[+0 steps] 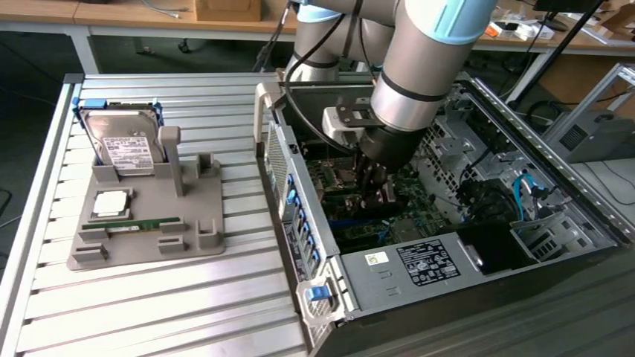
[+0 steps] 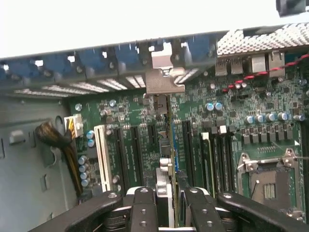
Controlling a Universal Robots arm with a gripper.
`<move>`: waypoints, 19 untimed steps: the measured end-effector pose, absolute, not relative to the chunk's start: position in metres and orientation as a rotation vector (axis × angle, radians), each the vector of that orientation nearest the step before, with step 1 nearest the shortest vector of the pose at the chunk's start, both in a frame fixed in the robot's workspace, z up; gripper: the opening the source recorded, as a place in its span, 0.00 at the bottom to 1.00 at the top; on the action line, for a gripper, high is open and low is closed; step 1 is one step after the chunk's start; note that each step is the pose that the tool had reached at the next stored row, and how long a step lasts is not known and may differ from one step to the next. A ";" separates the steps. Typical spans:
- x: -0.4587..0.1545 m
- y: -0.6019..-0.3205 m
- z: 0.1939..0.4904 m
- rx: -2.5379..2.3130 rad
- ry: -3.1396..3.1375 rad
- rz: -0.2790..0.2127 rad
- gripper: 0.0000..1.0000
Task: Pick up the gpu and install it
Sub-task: 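Insert the gpu into the slot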
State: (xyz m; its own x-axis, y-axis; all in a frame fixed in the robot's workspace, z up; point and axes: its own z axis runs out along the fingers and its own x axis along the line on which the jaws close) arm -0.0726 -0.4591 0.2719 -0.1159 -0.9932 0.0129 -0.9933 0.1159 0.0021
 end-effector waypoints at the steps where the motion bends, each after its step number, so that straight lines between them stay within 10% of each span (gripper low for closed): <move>1: -0.073 -0.459 0.271 2.081 -2.338 0.011 0.27; 19: -0.084 -0.456 0.265 2.076 -2.343 0.011 0.27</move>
